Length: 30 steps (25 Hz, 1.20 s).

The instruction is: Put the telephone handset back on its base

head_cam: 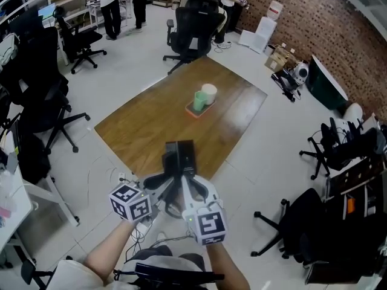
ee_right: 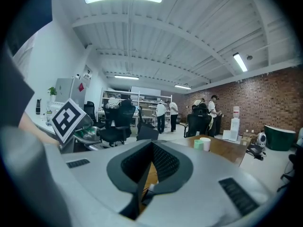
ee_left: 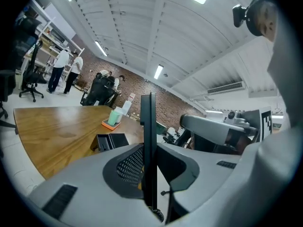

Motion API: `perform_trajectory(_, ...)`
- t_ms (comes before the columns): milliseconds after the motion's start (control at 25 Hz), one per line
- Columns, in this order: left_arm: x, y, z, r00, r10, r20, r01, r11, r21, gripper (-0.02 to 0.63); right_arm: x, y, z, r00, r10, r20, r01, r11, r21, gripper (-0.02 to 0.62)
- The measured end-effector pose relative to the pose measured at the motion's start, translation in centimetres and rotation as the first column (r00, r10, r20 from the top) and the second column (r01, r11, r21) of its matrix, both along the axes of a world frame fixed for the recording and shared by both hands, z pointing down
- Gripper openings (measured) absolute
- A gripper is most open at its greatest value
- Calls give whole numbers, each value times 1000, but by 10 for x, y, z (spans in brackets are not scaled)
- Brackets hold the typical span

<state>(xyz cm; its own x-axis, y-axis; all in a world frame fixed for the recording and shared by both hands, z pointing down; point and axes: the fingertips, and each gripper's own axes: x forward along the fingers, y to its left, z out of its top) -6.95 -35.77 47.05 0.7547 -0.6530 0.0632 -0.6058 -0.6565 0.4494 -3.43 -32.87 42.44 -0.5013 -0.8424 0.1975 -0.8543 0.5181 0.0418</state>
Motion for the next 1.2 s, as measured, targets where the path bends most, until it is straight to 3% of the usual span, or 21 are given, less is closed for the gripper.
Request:
perform_trajectory(320, -3, -40, 39, 992, 53, -117, -71, 985, -155, 72, 3, -11, 17, 1000, 15, -4, -15, 999, -38, 3)
perform_trajectory(680, 2, -67, 78, 982, 96, -162, -135, 957, -255, 72, 1, -26, 33, 1000, 26, -14, -27, 997, -78, 3)
perform_trajectory(920, 2, -87, 102, 966, 105, -235, -182, 926, -332, 72, 5, -31, 40, 999, 33, -38, -36, 995, -94, 3)
perform_trajectory(1200, 2, -98, 117, 955, 112, -276, -213, 904, -371, 72, 8, -32, 45, 999, 42, -31, -45, 993, -105, 3)
